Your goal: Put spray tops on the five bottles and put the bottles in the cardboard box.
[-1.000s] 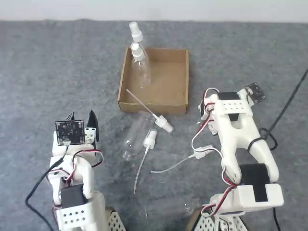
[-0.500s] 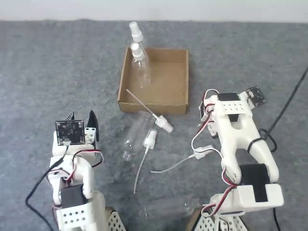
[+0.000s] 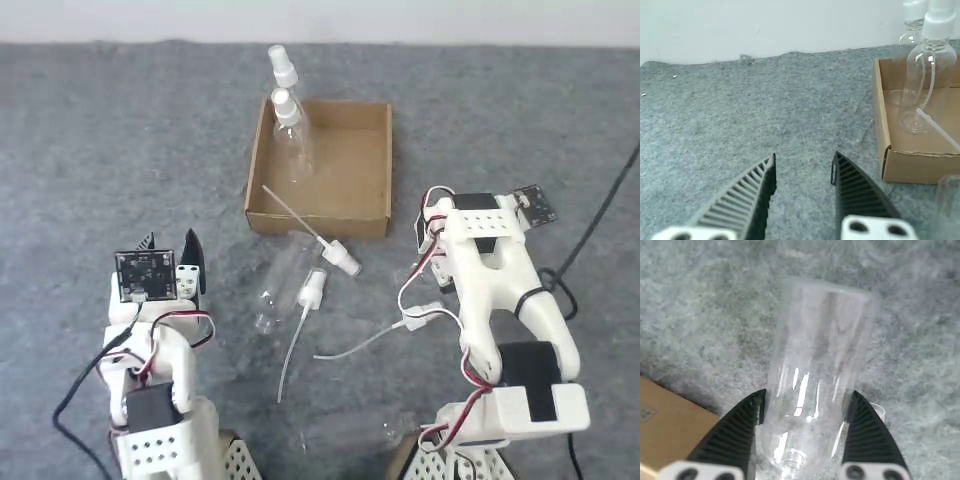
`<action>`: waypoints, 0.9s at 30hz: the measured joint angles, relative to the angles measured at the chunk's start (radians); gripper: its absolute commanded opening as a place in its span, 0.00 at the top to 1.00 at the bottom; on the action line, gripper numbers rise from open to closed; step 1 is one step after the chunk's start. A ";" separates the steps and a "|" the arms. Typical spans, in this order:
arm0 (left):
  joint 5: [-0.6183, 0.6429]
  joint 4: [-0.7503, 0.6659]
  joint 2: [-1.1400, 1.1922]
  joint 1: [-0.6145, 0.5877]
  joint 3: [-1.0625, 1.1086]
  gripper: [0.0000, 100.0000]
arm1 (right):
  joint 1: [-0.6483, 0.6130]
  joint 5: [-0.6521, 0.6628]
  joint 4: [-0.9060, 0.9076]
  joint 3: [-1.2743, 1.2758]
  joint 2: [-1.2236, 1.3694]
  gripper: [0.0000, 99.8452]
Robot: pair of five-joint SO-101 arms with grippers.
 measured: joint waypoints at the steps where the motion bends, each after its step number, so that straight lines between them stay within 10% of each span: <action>1: 0.000 0.000 0.000 0.000 0.000 0.83 | 0.000 -0.005 0.003 0.000 0.000 0.89; 9: 0.000 0.000 0.000 0.000 0.000 0.83 | 0.000 -0.011 0.005 0.000 0.000 0.73; 27: 0.000 0.000 0.000 0.000 0.000 0.83 | -0.038 -0.011 0.262 -0.110 -0.002 0.73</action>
